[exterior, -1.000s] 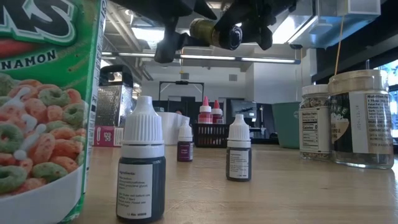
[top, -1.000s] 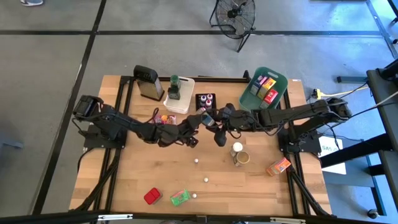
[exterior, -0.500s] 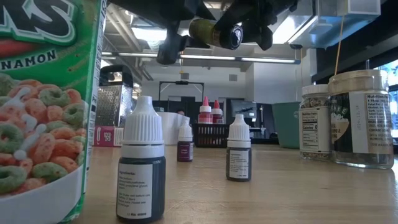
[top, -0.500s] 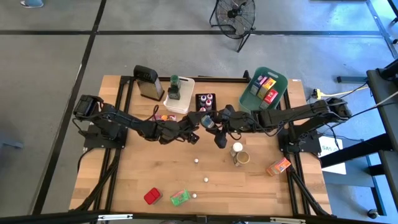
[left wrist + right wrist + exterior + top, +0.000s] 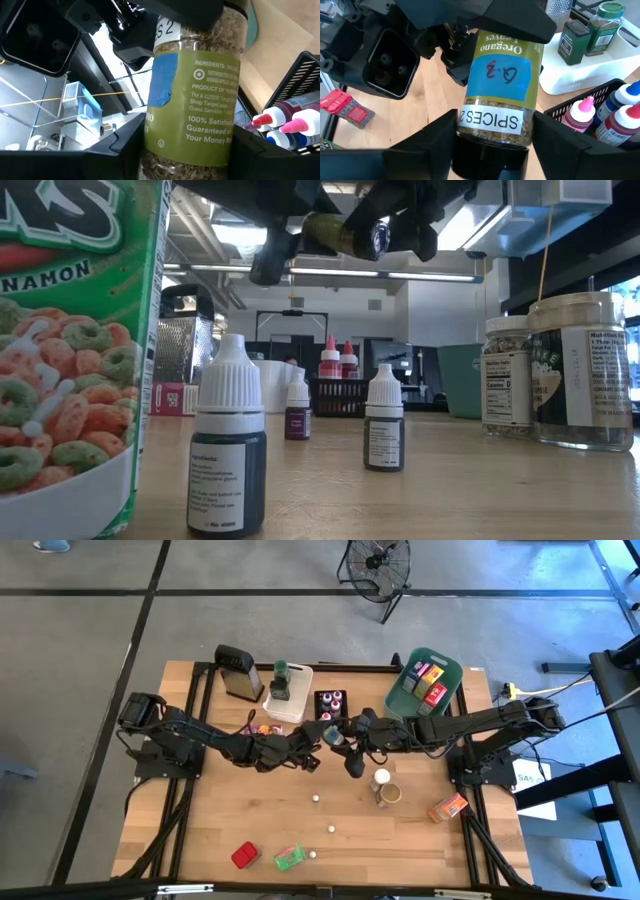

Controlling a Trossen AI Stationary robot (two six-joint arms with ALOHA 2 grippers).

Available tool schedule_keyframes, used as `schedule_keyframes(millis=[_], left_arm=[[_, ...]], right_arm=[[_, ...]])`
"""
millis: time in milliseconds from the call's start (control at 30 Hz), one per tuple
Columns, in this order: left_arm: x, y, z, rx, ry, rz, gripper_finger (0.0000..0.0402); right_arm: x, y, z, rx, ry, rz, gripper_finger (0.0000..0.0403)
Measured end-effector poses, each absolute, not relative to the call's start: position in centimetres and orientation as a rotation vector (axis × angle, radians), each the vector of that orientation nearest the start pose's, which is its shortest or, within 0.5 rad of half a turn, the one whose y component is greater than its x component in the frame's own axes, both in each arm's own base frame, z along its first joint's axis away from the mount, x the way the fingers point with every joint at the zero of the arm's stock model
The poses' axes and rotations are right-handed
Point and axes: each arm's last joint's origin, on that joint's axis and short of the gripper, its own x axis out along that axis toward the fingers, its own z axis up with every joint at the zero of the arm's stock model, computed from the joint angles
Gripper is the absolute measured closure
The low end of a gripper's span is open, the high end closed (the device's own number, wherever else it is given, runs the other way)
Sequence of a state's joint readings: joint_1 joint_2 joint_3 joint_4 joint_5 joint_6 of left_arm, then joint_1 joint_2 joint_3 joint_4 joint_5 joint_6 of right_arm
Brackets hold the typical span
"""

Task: Pick & Place Kitchen Items
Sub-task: Adjust the black seasoning bottle in the white bin

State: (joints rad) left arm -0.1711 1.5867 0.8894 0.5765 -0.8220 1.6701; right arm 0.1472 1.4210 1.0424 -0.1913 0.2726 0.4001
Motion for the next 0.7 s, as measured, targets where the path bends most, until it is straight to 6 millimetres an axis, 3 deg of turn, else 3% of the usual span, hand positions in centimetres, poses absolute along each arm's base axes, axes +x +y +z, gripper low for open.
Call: schedule_keyframes(millis=[300,700], left_arm=[[33.4,-3.5,24.6,1.475,0.634,0.514,0.0216],[32.8,-4.8,24.1,1.14,0.606,0.667,0.0216]], right_arm=[[31.0,4.3,28.1,0.159,0.501,-0.198,0.0097],[30.0,6.3,28.7,-0.059,0.472,-0.267,0.0087]])
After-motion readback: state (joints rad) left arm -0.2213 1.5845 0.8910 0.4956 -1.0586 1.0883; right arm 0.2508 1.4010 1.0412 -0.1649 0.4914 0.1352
